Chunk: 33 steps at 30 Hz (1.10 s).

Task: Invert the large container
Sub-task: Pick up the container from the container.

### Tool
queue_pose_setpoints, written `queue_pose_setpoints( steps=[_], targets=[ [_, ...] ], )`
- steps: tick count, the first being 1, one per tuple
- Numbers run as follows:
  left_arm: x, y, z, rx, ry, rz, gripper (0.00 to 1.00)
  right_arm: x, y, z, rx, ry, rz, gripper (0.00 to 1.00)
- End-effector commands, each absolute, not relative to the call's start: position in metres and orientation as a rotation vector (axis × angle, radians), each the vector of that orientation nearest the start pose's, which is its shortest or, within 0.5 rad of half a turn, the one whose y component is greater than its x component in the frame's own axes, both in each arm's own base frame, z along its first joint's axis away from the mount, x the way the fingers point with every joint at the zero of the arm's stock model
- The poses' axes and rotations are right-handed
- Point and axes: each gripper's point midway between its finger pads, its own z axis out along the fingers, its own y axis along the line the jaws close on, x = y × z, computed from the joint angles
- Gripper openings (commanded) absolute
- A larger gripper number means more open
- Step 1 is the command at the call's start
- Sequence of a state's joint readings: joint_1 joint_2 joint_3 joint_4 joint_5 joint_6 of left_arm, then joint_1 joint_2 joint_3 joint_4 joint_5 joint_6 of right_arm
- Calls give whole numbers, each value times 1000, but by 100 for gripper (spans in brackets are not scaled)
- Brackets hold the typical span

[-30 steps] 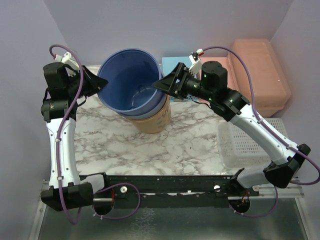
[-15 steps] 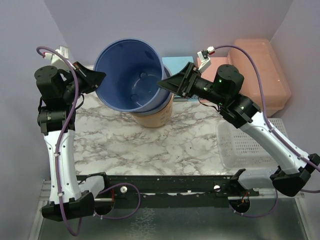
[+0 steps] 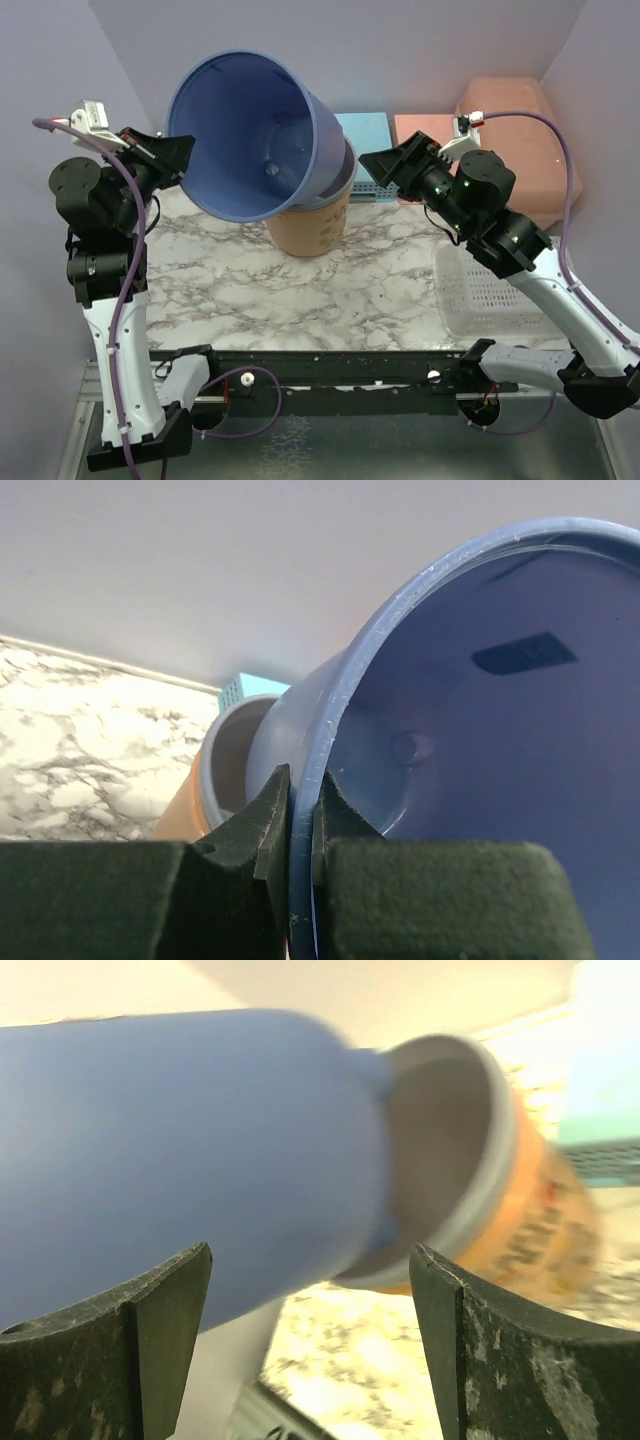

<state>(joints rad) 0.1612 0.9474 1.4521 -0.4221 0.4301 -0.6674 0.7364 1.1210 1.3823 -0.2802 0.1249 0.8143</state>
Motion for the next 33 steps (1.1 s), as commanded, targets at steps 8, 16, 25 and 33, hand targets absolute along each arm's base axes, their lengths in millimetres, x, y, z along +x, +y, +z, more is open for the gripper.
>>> queue_pose_setpoints(
  steps=[8,16,25,33],
  targets=[
    [246,-7,536,-432,1225,-513,0,334,194,297,400,2058,845,86],
    [220,34,533,-632,1116,-352,0,339,215,209,382,2328,883,86],
    [178,101,494,-906,1077,34,0,355,255,148,222,2506,1004,84],
    [163,125,464,-977,1166,285,0,367,301,145,84,2524,1080,83]
  ],
)
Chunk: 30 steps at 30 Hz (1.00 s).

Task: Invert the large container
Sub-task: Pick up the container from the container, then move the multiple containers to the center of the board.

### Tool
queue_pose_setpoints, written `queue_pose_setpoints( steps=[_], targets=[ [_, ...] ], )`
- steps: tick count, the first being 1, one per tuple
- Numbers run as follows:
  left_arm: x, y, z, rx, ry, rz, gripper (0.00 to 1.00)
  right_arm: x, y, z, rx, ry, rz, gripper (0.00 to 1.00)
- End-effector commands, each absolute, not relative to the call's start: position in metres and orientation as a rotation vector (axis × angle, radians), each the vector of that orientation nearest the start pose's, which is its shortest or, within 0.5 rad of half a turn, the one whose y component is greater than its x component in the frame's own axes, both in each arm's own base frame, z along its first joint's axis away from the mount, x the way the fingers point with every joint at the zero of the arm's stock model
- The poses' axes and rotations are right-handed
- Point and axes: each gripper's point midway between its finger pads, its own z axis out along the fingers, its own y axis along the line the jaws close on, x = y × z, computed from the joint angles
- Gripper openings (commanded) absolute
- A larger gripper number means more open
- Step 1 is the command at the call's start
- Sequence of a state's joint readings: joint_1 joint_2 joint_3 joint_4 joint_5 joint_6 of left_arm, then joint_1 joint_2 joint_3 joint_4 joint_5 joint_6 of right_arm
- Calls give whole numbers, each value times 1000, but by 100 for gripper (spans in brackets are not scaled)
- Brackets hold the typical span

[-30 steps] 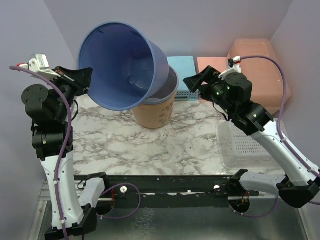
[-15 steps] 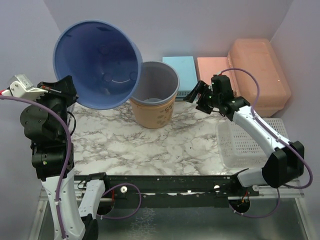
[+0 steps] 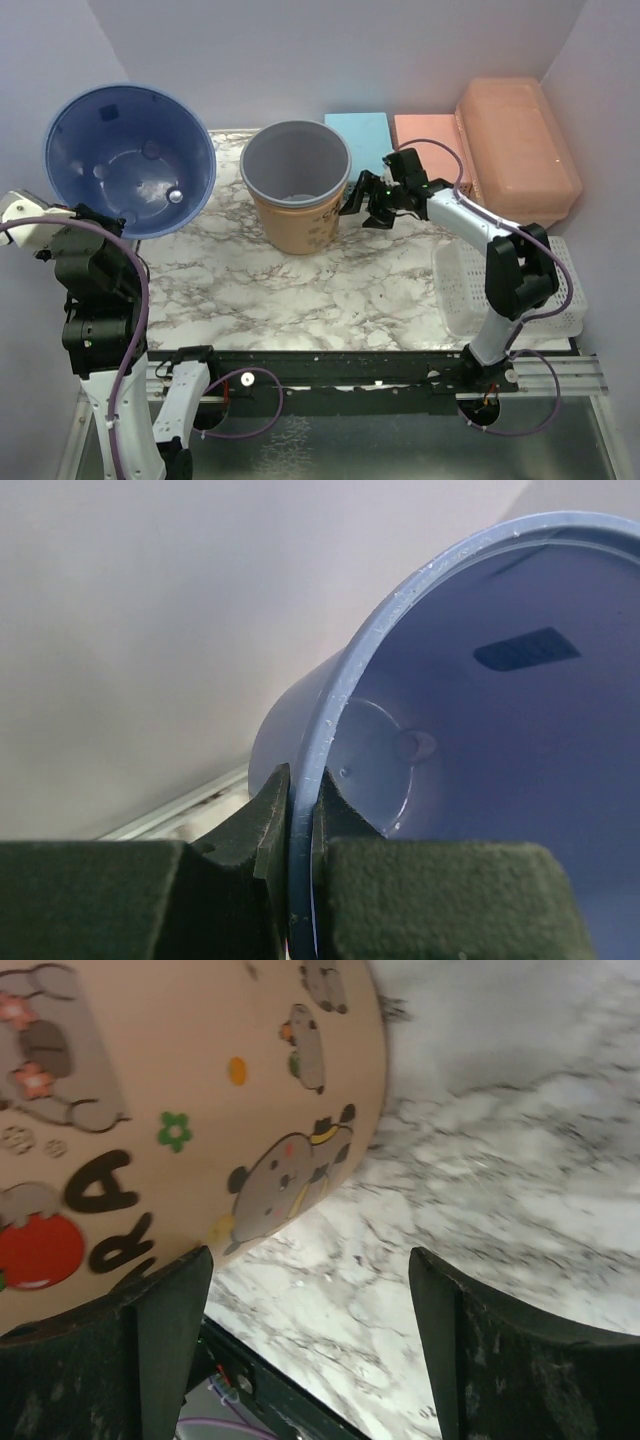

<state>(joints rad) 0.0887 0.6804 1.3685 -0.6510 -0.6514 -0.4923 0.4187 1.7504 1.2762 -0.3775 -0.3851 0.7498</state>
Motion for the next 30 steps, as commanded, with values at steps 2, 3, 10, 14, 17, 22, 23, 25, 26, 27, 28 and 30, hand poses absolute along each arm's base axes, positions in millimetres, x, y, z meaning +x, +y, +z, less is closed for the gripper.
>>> queue_pose_setpoints(
  steps=[2,3,10,14,17,22,23,25,26,27,28,30],
  targets=[
    [159,126,463,-980,1167,297,0,365,318,143,45,2541,1094,83],
    [156,127,464,-984,1163,302,0,364,327,142,25,2550,1102,83],
    [123,126,505,-995,1038,243,0,347,395,131,-208,2610,1197,83],
    [117,116,526,-929,1027,182,0,345,398,136,-230,2595,1148,83],
    [129,97,533,-813,1083,101,0,342,385,155,-184,2517,1130,84],
    [151,64,528,-667,1203,-35,0,319,353,168,-70,2493,1072,85],
    [156,58,524,-646,1236,-62,0,314,344,168,-28,2489,1048,85],
    [162,42,513,-603,1308,-135,0,304,327,186,39,2426,1044,85],
    [165,33,506,-584,1348,-175,0,298,320,190,67,2404,1044,86],
    [166,24,499,-567,1385,-215,0,292,313,195,86,2382,1047,86],
    [165,17,492,-559,1417,-251,0,286,307,202,97,2357,1056,86],
    [156,6,484,-545,1453,-308,0,273,296,215,98,2314,1080,86]
  ],
)
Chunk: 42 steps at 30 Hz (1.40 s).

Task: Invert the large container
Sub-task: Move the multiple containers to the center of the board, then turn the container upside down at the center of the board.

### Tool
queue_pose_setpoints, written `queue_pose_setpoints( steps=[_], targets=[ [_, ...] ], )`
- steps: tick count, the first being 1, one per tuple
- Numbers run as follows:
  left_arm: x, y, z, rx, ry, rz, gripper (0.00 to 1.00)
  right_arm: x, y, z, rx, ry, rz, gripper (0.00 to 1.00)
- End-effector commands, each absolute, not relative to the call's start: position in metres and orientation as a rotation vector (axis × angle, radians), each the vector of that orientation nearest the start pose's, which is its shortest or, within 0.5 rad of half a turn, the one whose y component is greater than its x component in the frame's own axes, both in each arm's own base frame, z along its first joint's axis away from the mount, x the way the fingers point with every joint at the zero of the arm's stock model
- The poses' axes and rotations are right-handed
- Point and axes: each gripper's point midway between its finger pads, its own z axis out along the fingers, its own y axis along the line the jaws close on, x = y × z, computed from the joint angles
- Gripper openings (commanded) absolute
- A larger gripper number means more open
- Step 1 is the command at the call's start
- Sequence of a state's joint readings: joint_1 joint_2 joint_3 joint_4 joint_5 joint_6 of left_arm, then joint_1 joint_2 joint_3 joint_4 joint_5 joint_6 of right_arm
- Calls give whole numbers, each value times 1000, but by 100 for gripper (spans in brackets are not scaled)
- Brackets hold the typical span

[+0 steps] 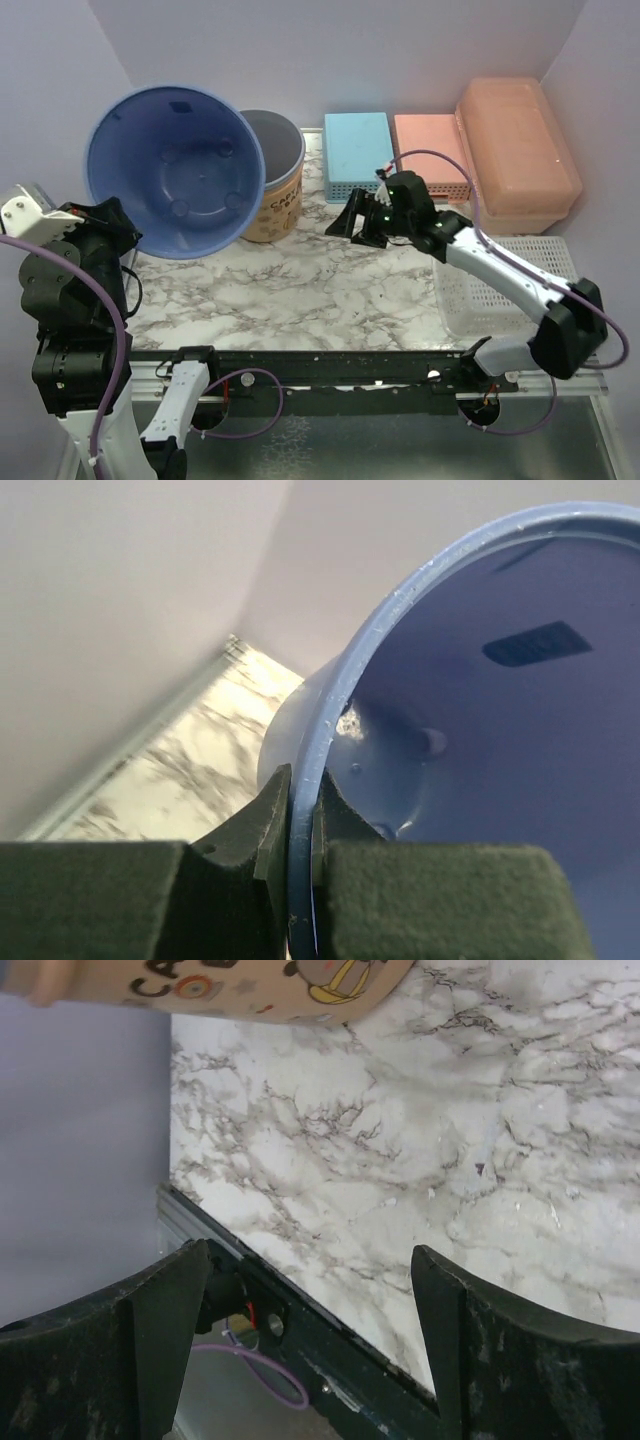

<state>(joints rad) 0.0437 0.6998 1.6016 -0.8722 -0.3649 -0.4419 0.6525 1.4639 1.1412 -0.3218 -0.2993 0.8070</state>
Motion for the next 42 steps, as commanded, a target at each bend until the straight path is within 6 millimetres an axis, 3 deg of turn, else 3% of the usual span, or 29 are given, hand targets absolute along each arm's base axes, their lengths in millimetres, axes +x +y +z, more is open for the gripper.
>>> queue_pose_setpoints(
  steps=[1,6,9,11,15,18,23,27,36,42],
  targets=[
    [150,4,483,-542,1458,-322,0,267,292,223,98,2294,1097,86],
    [132,-6,481,-518,1500,-361,0,245,276,267,74,2179,1162,87],
    [133,-16,486,-467,1497,-404,0,235,270,292,62,2109,1205,86],
    [139,-34,486,-386,1525,-488,0,230,265,310,60,2060,1225,86],
    [151,-81,470,-185,1607,-717,0,221,247,349,80,1944,1224,86],
    [153,-102,461,-80,1626,-832,0,215,230,373,112,1868,1199,86],
    [168,-103,430,-110,1692,-860,0,204,201,400,189,1757,1171,86],
    [185,-99,388,-172,1777,-854,0,199,191,411,212,1701,1181,82],
    [205,-98,325,-215,1899,-865,0,193,212,410,116,1743,1263,74],
    [210,-96,301,-244,1935,-852,0,191,241,402,-25,1835,1332,75]
  ],
)
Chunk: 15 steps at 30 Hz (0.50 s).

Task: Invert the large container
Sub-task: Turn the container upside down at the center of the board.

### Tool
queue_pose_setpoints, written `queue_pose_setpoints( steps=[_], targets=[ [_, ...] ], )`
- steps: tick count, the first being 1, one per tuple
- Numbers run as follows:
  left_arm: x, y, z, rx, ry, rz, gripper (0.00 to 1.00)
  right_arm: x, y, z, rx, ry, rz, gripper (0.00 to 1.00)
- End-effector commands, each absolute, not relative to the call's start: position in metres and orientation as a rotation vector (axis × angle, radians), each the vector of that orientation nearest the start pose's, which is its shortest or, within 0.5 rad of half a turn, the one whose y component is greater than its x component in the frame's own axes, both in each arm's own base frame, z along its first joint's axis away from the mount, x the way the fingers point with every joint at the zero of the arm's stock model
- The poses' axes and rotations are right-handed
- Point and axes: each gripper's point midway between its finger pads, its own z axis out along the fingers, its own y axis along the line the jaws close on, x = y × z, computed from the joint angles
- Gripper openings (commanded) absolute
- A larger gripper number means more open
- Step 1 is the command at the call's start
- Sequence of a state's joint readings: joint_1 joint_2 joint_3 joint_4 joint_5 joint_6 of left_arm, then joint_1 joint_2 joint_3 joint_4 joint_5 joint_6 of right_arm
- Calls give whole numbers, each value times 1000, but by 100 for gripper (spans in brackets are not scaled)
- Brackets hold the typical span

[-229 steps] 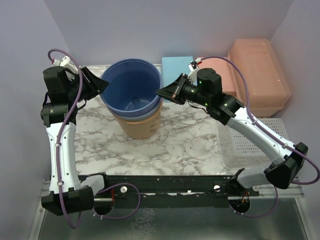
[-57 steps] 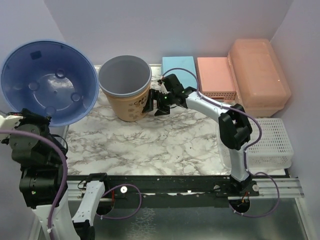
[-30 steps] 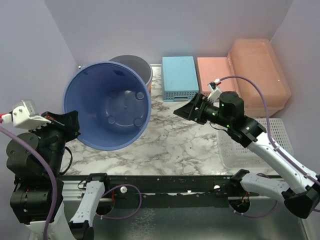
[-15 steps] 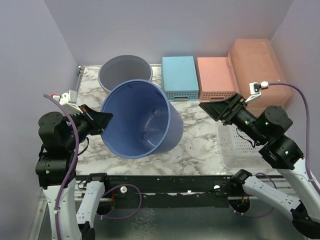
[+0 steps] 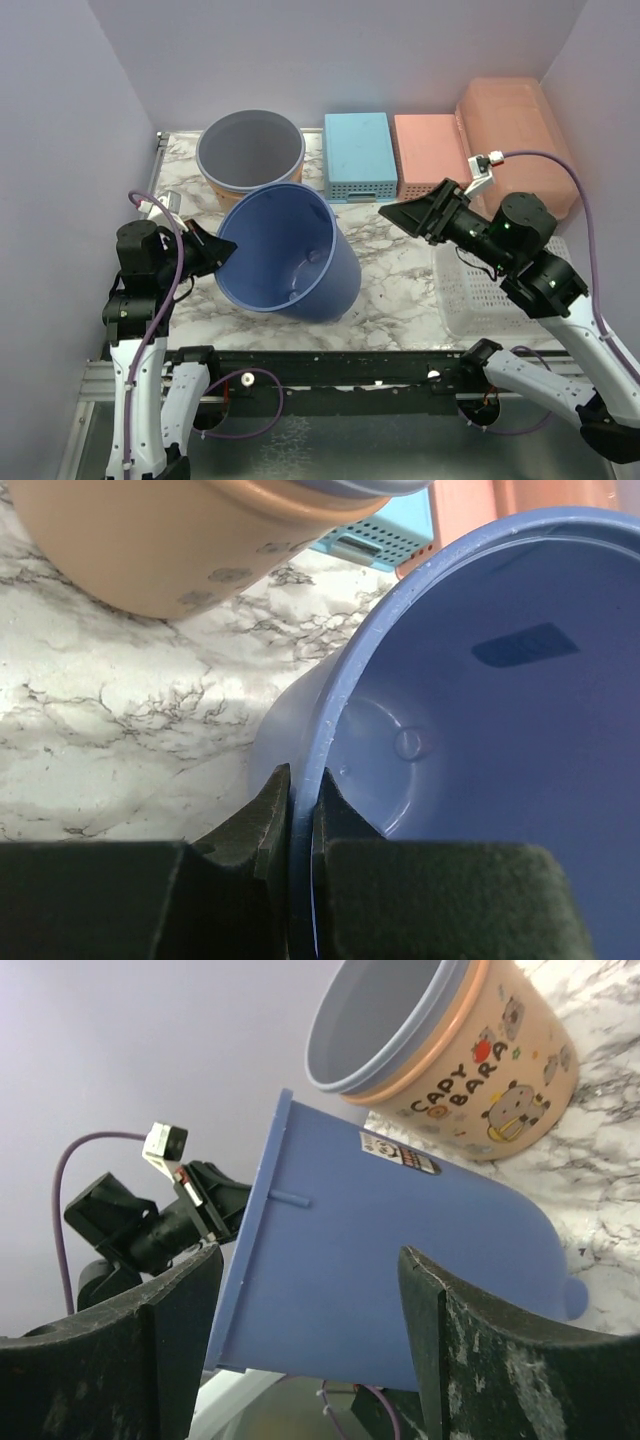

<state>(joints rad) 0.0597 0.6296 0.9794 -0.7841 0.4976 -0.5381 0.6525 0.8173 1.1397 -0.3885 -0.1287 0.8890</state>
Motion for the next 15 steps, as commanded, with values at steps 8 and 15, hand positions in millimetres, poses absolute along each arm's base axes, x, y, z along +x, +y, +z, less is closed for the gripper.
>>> queue_pose_setpoints(
  steps=[8,15],
  targets=[
    [222,-96,292,-265,1917,-870,0,183,275,389,-189,1940,1472,69],
    [236,-88,276,-244,1967,-791,0,180,285,378,-257,2005,1502,58]
  ],
)
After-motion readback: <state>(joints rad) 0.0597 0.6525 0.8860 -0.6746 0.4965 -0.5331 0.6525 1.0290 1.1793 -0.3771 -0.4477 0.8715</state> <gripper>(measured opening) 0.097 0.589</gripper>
